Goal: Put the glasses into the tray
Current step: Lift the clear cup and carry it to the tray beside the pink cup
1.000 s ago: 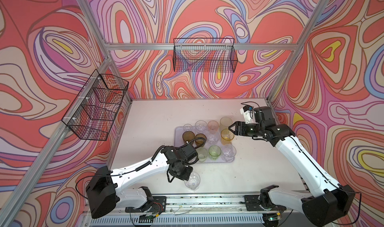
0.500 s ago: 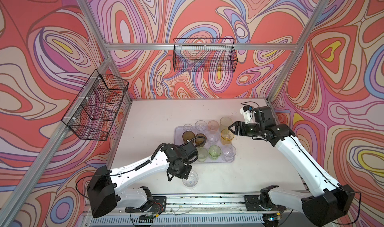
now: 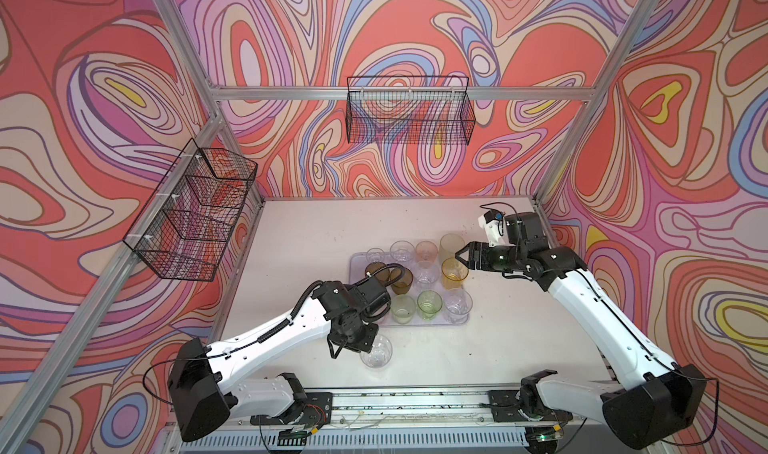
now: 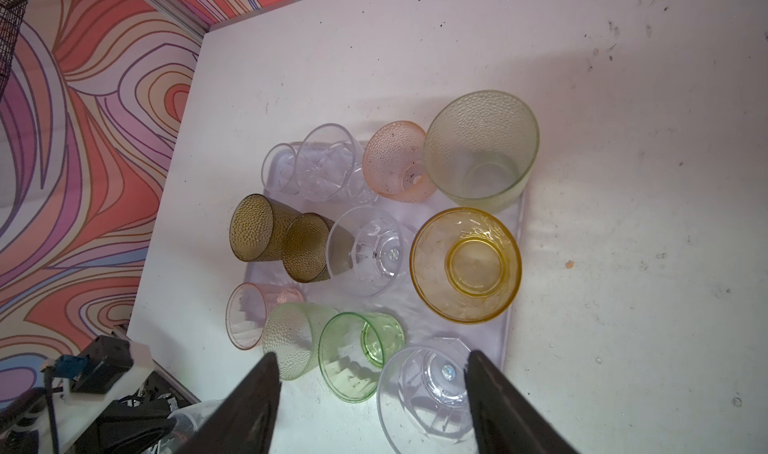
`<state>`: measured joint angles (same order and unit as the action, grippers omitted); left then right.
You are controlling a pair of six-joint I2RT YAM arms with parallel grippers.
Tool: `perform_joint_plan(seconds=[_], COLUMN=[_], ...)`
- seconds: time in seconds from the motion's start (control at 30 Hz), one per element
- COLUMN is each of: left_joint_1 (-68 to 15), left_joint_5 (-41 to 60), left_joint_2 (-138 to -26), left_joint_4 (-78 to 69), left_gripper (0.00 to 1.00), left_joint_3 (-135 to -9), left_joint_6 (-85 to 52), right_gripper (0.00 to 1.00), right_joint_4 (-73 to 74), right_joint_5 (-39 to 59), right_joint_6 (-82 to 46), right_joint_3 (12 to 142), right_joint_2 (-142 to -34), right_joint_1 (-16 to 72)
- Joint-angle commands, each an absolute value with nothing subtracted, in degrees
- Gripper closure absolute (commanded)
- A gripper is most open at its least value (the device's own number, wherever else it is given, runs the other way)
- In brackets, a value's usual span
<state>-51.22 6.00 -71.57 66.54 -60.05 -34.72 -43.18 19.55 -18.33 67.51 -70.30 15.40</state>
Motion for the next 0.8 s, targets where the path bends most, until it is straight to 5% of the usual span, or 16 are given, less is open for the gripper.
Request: perform_joint_plan(seconds=[0.0,0.77], left_joint_1=[-49.2,-32.6], left_joint_5=[6.1,7.2], left_joint_2=[-69.8,-70.7], left_joint_4=[71.3,77.4], left_gripper=[1.0,1.0], left_joint_3=[-62.4,-67.1], left_joint_6=[-34.5,-27.0], right_gripper=[0.28,0.28], right_joint_4=[-42.4,-44.1], right_joint_5=[20.2,18.9], right_joint_6=[-18.4,-17.9], right_joint_3=[67.6,67.9], right_joint_2=[-70.7,-69.3], right_joint_1=[15.2,15.2])
